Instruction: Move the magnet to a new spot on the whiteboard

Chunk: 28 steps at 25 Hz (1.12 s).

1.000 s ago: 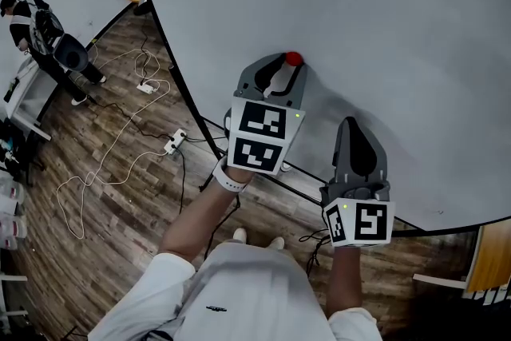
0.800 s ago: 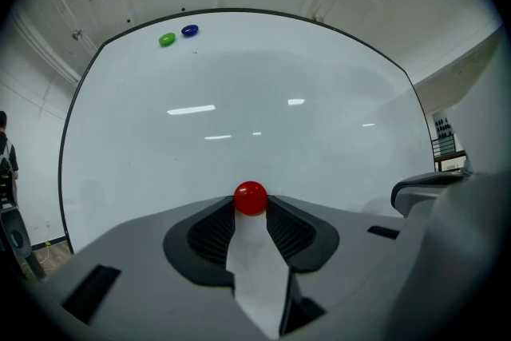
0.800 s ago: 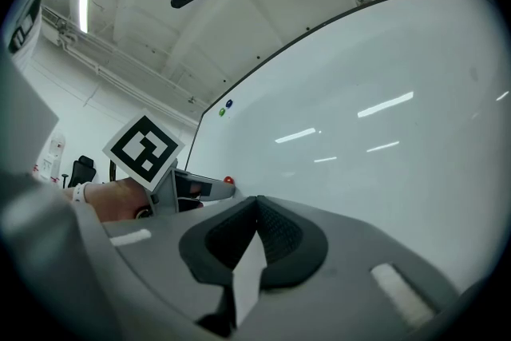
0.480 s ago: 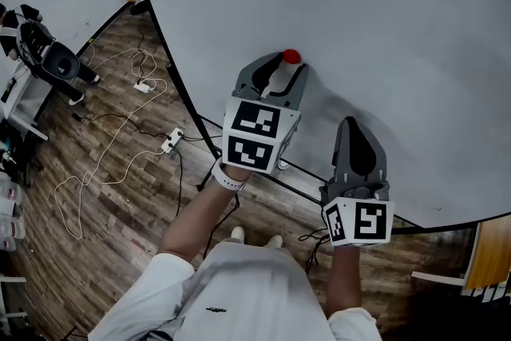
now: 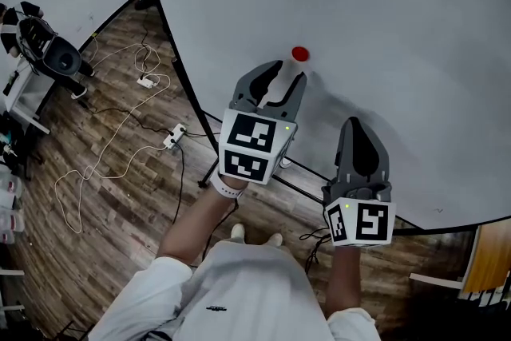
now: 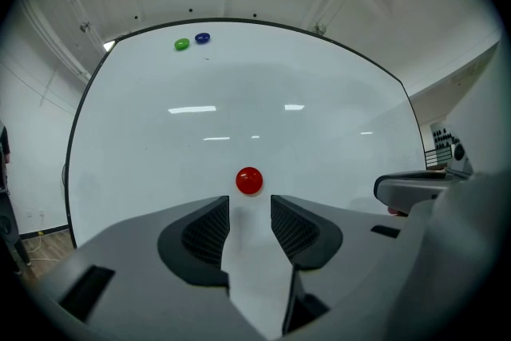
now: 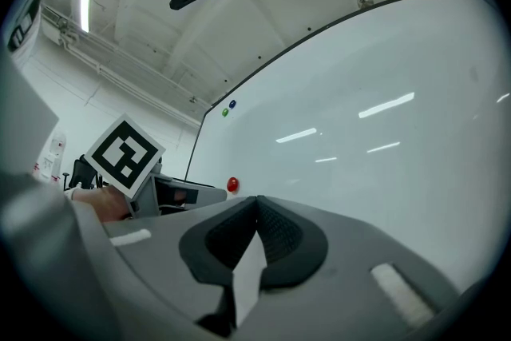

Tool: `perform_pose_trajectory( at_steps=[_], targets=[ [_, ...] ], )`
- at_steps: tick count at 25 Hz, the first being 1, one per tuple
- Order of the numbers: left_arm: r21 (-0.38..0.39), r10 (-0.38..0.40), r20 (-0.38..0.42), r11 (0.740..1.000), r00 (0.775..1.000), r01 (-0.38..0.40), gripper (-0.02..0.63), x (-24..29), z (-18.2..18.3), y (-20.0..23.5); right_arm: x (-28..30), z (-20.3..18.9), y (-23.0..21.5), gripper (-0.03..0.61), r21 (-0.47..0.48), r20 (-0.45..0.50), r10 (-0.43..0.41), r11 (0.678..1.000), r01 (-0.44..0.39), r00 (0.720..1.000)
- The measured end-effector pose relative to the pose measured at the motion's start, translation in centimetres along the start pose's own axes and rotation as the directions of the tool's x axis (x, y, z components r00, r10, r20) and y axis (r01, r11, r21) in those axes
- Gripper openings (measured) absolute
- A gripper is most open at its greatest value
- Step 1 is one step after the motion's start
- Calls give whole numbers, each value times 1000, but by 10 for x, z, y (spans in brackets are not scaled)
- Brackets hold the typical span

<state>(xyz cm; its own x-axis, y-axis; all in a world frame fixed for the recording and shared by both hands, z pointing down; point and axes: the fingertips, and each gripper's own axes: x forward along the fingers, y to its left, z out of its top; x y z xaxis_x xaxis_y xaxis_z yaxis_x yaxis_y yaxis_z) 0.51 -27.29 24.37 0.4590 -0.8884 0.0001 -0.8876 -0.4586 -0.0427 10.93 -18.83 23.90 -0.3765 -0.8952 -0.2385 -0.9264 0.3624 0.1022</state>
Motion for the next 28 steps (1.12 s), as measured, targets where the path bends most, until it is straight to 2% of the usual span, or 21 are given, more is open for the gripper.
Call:
perform_pose_trajectory(
  at_steps=[6,11,17,22,28],
  targets=[
    [-3,0,22,1000,1000,0,158,-20,-1,1,-1,1,1,2,-17,-1,0,1000,0,1000],
    [-4,-20,35,1000,999,20,114,-38,-3,1,-1,0,4,2,-45,-4,-4,999,3,1000],
    [-2,-3,75,1000,997,3,60,-60,-6,6,-4,-5,0,2,-48,-16,-11,999,10,1000],
    [10,12,57,1000,998,-12,29,-77,-19,11,-8,-9,0,2,-52,-31,-7,999,6,999],
    [-12,36,54,999,998,-36,6,-93,-35,22,-10,-21,1,2,-47,-53,-2,999,-1,999]
  ],
)
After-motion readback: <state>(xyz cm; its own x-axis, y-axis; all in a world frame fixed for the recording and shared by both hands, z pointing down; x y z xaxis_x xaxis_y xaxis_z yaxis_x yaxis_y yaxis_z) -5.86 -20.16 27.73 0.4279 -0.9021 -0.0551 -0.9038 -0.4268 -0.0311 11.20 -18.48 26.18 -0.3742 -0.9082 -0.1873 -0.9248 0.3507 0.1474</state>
